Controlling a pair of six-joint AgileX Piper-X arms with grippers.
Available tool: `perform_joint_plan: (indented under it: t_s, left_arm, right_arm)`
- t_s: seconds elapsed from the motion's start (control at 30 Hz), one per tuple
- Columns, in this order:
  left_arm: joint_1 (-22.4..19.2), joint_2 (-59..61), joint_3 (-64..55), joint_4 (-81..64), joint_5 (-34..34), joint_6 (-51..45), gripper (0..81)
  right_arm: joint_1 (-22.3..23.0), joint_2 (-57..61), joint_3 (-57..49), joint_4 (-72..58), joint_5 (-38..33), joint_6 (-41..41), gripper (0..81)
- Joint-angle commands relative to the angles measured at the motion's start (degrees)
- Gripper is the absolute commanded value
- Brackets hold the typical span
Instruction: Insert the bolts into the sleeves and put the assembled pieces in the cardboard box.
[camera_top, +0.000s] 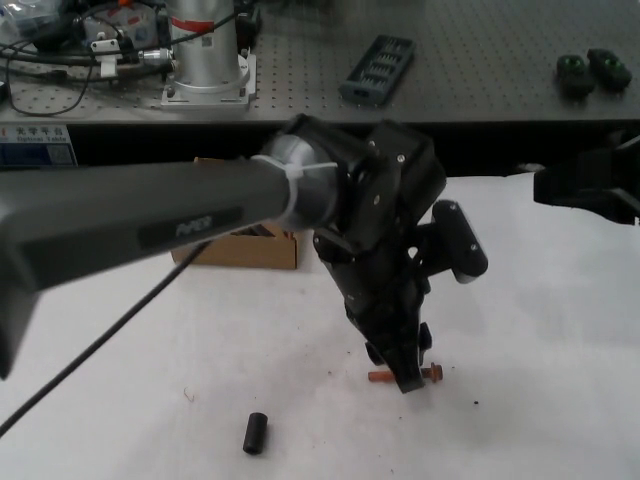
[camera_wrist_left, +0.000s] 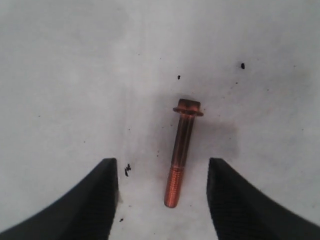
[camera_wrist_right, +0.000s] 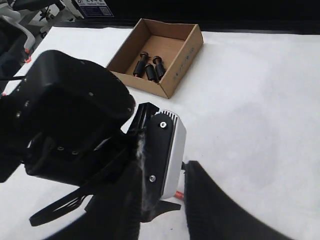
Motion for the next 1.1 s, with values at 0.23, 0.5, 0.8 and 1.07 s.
perform_joint_plan:
  t_s: [0.23, 0.5, 0.8, 1.07]
  left_arm:
    - [-0.7, 2.1, -1.0, 0.5, 2.2, 0.6, 38.1]
    - [-0.8, 3.7, -1.0, 0.0, 3.1, 0.3, 38.1]
    - [-1.1, 6.3, -1.0, -0.6, 3.7, -2.0, 38.1]
    - [-2.3, 6.4, -1.0, -2.8, 3.5, -4.8, 11.3]
  right_arm:
    - [-0.4, -0.4, -0.2, 0.3, -0.1, -0.6, 22.3]
    - [-0.4, -0.4, -0.2, 1.7, -0.1, -0.4, 22.3]
    - [-0.4, -0.4, -0.2, 3.2, -0.1, -0.4, 22.3]
    - [-0.4, -0.4, -0.2, 4.3, -0.1, -0.4, 22.3]
